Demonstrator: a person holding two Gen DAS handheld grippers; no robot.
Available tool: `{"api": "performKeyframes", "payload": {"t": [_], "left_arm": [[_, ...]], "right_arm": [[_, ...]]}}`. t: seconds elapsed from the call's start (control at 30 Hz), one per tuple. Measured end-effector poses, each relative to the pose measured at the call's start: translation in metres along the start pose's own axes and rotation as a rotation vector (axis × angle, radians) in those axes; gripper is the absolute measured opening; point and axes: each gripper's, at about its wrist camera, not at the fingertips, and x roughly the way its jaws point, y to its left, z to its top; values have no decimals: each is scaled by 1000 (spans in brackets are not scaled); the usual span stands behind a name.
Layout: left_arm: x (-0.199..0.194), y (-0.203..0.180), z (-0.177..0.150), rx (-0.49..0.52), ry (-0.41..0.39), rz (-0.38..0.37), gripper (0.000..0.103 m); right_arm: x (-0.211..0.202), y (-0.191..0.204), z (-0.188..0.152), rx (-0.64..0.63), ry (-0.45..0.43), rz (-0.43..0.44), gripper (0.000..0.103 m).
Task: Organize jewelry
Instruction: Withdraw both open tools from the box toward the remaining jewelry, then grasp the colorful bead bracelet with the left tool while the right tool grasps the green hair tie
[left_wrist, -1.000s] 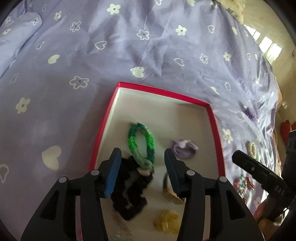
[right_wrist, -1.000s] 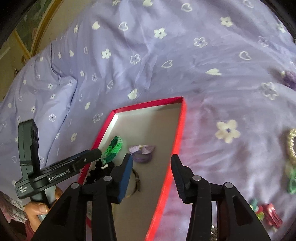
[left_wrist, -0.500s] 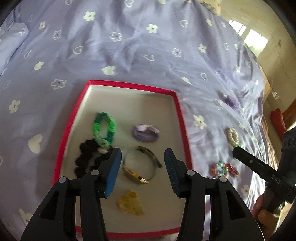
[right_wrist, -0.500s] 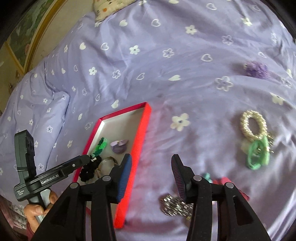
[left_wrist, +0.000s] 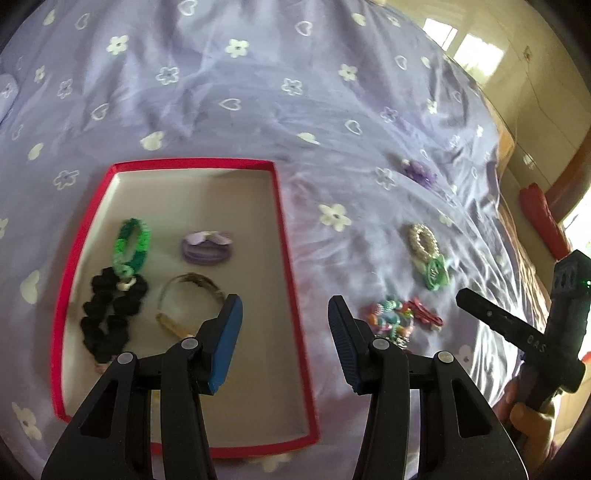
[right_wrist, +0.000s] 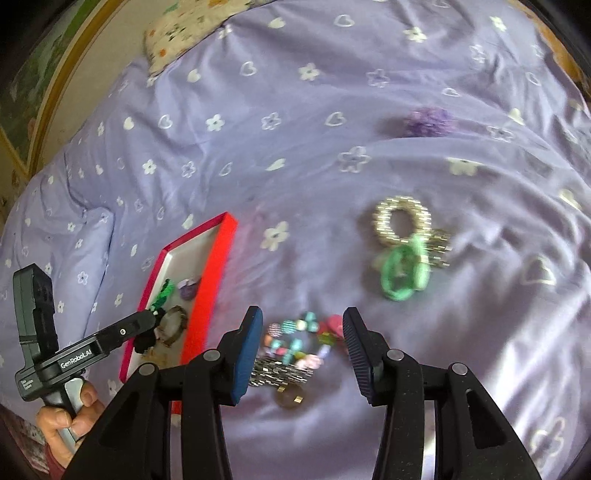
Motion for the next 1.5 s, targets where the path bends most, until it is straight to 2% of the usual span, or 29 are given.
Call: {"api": "performKeyframes", "payload": {"t": [0.43, 0.83, 1.37, 1.4, 1.43, 1.5], "left_arm": [[20, -54, -3, 130, 52, -44, 47], [61, -87, -10, 218, 138, -47, 47], [105, -112, -12, 326, 201, -38, 46], [105, -114, -13, 339, 197, -40, 38], [105, -115, -14, 348, 197, -47, 26], [104, -119, -15, 360, 203, -85, 11]], "right_arm": [[-10, -38, 0, 56, -15, -42, 47], [17, -58, 9, 104, -3, -56, 47], [40, -66, 17, 106, 12, -72, 46], [41, -65, 17, 100, 13, -79, 44], [42, -65, 16, 92, 13, -89, 39], [44, -65, 16, 87, 20, -97, 13]]}}
